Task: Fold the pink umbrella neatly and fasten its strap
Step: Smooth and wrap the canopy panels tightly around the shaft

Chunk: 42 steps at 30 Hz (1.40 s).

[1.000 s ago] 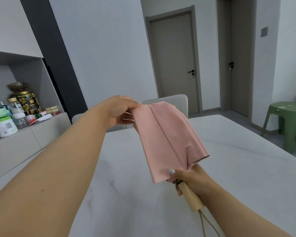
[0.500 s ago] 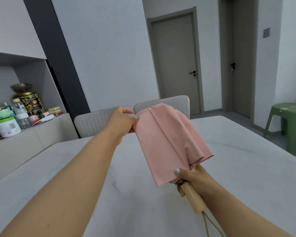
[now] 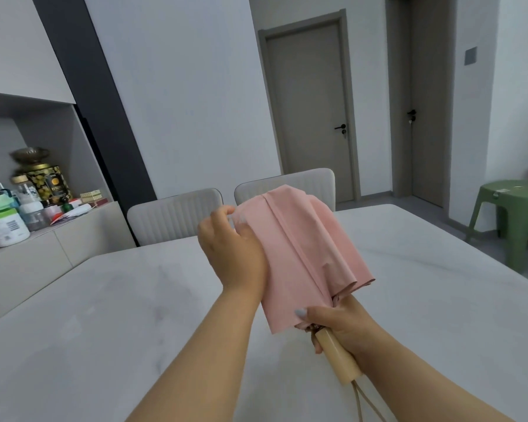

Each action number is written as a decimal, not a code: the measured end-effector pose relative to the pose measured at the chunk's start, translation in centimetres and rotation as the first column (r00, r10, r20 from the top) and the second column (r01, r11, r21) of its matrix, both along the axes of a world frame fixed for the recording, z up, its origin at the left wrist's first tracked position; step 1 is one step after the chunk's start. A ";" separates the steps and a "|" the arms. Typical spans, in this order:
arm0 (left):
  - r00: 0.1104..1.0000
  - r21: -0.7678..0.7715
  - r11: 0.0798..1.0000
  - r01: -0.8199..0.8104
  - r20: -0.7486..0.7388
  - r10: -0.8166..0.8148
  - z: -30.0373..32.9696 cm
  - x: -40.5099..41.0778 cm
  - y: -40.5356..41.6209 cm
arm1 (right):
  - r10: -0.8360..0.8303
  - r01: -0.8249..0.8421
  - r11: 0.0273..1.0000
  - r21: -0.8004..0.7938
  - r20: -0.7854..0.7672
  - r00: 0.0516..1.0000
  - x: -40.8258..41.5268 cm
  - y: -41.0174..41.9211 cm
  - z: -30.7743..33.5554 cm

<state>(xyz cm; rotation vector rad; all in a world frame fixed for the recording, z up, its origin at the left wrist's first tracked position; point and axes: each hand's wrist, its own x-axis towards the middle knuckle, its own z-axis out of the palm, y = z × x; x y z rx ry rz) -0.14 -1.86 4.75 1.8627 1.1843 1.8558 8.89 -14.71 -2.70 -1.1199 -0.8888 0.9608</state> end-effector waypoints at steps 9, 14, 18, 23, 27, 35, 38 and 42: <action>0.879 -0.380 0.813 0.442 0.001 -0.477 -5.1 0.1 -3.2 | 0.000 0.000 1.000 -0.006 -0.011 1.000 -0.6 0.0 0.1; 0.750 -0.426 0.626 0.653 0.255 -0.610 -5.4 0.0 -2.6 | 0.042 -0.046 0.997 -0.062 -0.071 0.997 -0.2 -0.2 0.0; 0.646 -0.372 0.530 0.762 0.375 -0.665 -6.1 -0.2 -2.1 | 0.110 -0.114 0.993 -0.009 -0.190 0.976 -0.3 -0.2 0.2; 0.530 -0.319 0.429 0.845 0.400 -0.748 -6.8 -0.6 -1.1 | 0.184 -0.163 0.983 0.088 -0.383 0.905 -0.2 0.4 -0.3; 0.447 -0.255 0.368 0.894 0.463 -0.765 -7.7 -0.7 -0.3 | 0.264 -0.212 0.963 0.165 -0.435 0.861 -0.3 0.6 -0.5; 0.338 -0.306 0.173 0.936 0.650 -0.681 -8.0 -1.1 -0.7 | 0.122 -0.107 0.992 0.061 -0.378 0.918 -0.1 0.9 -0.9; 0.238 -0.327 0.020 0.945 0.644 -0.727 -8.3 -1.7 -1.1 | 0.204 -0.156 0.978 0.135 -0.499 0.842 0.2 0.8 -0.7; 0.155 -0.323 -0.065 0.944 0.609 -0.778 -9.2 -2.0 -0.9 | 0.323 -0.241 0.946 0.216 -0.590 0.740 0.5 1.0 -0.8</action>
